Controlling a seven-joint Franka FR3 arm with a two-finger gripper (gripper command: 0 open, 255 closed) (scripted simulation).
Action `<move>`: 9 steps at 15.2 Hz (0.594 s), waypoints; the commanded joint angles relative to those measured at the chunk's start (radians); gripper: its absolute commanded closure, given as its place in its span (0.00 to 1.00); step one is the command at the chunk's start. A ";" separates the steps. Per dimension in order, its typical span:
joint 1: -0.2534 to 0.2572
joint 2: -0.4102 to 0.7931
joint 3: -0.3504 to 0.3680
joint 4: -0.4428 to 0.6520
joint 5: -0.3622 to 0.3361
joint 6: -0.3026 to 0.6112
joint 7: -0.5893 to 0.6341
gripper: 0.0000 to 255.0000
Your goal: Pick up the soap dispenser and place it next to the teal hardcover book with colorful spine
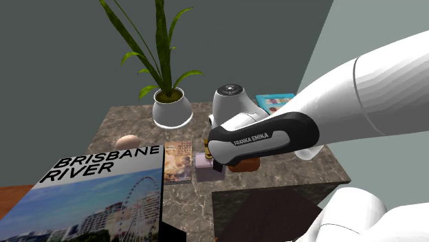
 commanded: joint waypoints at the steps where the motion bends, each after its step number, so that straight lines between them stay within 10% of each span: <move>1: 0.001 0.001 0.001 0.000 0.000 0.001 0.000 1.00; 9: -0.002 -0.036 0.006 0.016 -0.004 -0.052 0.005 1.00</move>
